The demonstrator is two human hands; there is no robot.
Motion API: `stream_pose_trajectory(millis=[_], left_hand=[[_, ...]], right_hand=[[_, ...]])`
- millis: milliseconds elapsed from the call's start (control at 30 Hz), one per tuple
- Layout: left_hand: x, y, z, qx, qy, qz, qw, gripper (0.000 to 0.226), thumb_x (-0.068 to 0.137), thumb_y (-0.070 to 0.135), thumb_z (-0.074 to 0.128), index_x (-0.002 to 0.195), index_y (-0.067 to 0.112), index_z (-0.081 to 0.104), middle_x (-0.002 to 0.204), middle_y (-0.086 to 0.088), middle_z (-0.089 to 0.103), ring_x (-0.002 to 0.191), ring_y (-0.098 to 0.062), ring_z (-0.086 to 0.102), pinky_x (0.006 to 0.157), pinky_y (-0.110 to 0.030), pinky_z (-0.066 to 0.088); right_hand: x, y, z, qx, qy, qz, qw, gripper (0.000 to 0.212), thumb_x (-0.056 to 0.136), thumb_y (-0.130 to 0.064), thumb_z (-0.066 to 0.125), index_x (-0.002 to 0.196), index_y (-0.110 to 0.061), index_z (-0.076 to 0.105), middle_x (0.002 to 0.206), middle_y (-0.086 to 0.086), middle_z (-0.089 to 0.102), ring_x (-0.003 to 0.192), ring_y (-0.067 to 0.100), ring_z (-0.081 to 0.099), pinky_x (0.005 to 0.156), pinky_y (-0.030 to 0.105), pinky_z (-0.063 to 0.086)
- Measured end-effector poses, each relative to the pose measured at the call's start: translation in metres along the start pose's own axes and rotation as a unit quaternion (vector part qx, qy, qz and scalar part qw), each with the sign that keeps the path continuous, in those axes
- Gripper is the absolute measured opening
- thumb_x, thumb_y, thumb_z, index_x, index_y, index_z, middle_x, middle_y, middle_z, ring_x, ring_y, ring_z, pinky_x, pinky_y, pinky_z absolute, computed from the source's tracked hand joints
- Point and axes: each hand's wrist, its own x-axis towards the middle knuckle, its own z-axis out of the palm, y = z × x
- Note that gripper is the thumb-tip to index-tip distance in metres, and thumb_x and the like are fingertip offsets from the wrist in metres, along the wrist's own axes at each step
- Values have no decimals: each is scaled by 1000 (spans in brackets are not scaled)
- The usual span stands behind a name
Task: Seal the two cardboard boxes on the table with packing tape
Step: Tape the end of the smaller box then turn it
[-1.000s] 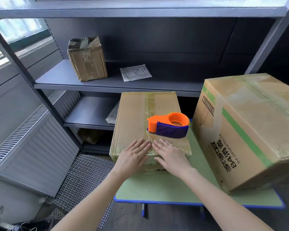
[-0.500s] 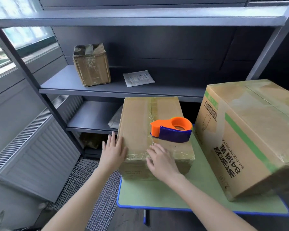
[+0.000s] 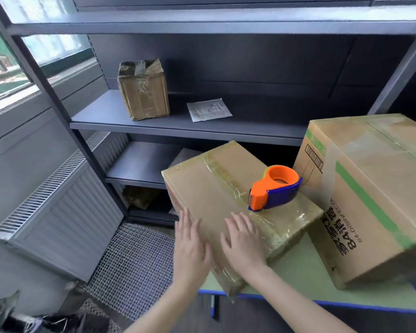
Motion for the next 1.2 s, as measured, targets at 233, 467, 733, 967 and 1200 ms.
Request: stream_pose_trajectory(millis=[233, 467, 733, 967, 1200], left_hand=[[56, -27, -5, 55, -41, 10, 998, 46, 92, 6, 45, 138, 0, 40, 152, -17, 23, 144, -29, 13, 116, -32, -5], [91, -48, -6, 166, -86, 7, 982, 50, 93, 15, 41, 142, 6, 32, 156, -15, 13, 145, -29, 9, 116, -40, -3], [112, -66, -9, 196, -109, -85, 971, 57, 96, 32, 41, 141, 1, 27, 155, -23, 9, 143, -32, 11, 116, -43, 4], [85, -65, -23, 236, -100, -106, 961, 56, 95, 40, 45, 133, 0, 41, 138, -18, 44, 116, -36, 47, 98, -40, 36], [53, -39, -37, 272, -106, -202, 935, 38, 91, 49, 45, 99, 12, 48, 99, -6, 55, 90, -27, 59, 58, -32, 40]], right_hand=[[-6, -8, 7, -73, -79, -128, 986, 62, 93, -41, 41, 148, -22, 20, 158, 0, 2, 144, 27, -10, 109, 34, -20], [-12, 21, -16, 23, -144, -242, 959, 60, 89, -21, 50, 145, -25, 30, 153, -13, 19, 141, 9, -5, 109, 16, -16], [-12, 46, -39, -24, -134, -189, 972, 63, 92, -37, 52, 147, -30, 22, 154, -14, 18, 143, 7, 4, 116, 32, 8], [1, 40, -20, -66, -152, -223, 961, 70, 95, -46, 44, 150, -26, 6, 150, -17, -11, 141, 6, -14, 102, 16, -27], [8, 51, -48, -31, -167, -178, 969, 73, 85, -45, 56, 148, -30, 22, 152, -14, 19, 142, 7, 9, 117, 30, 7]])
